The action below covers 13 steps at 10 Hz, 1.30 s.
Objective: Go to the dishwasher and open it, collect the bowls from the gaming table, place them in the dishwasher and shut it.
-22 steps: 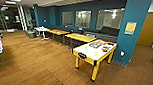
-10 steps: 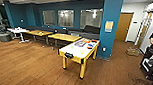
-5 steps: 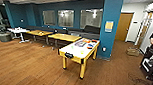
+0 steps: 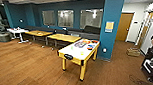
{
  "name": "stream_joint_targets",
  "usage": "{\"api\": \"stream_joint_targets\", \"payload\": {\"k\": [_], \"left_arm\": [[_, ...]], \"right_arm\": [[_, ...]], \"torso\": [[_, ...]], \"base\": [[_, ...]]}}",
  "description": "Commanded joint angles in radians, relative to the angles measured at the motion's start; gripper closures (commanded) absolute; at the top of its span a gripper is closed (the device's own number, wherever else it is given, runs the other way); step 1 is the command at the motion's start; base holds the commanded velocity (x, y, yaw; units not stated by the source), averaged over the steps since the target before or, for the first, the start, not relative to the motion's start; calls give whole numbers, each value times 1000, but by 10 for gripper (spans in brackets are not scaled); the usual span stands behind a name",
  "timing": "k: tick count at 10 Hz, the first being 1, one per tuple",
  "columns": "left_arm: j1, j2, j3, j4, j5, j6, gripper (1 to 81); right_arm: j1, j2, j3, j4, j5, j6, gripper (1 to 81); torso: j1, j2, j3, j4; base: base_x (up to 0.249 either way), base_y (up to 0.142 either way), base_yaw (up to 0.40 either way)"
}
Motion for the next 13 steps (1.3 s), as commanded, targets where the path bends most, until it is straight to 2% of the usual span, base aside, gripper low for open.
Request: {"api": "stream_joint_targets", "payload": {"k": [1,13], "left_arm": [[-40,-9,0,3,51,2,10],[-39,-9,0,1,48,2,10]], "right_arm": [[46,0,1,0,-54,-1,10],[45,0,-3,0,-54,-1,10]], "torso": [[0,0,0,0],[0,0,0,0]], "base": [[129,0,0],[129,0,0]]}}
